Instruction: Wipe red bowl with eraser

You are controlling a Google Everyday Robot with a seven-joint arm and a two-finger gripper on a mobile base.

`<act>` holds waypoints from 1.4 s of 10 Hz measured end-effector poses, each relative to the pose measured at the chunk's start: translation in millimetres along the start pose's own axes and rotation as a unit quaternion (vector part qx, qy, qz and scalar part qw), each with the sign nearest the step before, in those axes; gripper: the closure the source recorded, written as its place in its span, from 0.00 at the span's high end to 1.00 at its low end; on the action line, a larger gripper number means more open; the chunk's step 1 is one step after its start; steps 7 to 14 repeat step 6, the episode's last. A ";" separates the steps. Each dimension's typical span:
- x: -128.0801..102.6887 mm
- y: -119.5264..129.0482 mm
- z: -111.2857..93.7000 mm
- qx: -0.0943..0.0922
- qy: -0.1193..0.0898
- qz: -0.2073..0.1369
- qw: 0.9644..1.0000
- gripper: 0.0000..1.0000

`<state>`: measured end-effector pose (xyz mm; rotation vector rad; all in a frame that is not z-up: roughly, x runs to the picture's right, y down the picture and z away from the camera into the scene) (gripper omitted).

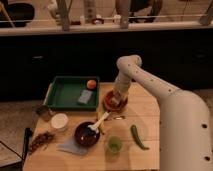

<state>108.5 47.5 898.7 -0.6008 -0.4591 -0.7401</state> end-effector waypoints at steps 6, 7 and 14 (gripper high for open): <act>21.7 -37.0 -2.6 0.019 0.023 0.037 0.999 0.00; 21.7 -37.0 -2.6 0.019 0.023 0.037 0.999 0.00; 21.7 -37.0 -2.6 0.019 0.023 0.037 0.999 0.00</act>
